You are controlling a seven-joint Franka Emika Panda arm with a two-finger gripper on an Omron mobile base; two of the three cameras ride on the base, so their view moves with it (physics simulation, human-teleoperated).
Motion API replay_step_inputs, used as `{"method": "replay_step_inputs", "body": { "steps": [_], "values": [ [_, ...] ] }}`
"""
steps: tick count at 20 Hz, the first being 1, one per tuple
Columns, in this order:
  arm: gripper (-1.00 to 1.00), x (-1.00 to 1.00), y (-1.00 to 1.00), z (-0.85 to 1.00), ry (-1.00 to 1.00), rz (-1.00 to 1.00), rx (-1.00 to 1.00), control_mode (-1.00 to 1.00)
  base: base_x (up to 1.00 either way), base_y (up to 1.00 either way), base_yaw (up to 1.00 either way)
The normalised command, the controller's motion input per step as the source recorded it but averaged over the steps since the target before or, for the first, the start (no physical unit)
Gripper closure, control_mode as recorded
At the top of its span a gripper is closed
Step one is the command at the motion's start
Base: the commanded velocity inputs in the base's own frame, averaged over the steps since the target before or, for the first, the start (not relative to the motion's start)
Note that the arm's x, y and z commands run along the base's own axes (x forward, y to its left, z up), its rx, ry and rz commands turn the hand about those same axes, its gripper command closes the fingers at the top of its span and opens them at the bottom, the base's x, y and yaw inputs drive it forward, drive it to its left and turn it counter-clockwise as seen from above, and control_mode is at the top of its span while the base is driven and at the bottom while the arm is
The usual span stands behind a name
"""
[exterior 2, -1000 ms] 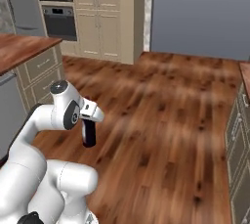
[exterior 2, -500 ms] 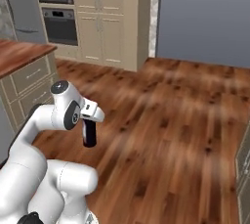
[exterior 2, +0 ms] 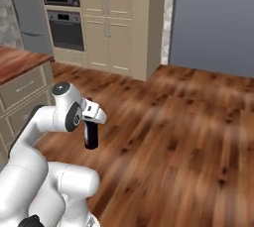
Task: There is a wine glass and glass cup on the dining counter. Place the wine bottle next to the wine glass and the juice bottle next to the glass cup.
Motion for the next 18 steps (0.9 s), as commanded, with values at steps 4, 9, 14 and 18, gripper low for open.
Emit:
{"method": "replay_step_inputs", "body": {
  "steps": [4, 9, 14, 18],
  "values": [
    [1.00, 0.00, 0.00, 0.00, 0.00, 0.00, 0.00, 1.00, 0.93, 0.11, 0.19],
    [1.00, 0.00, 0.00, 0.00, 0.00, 0.00, 0.00, 1.00, 0.92, 0.11, 0.20],
    [1.00, 0.00, 0.00, 0.00, 0.00, 0.00, 0.00, 1.00, 0.91, 0.10, 0.21],
    [1.00, 0.00, 0.00, 0.00, 0.00, 0.00, 0.00, 1.00, 0.90, 0.09, 0.23]
  ]
}}
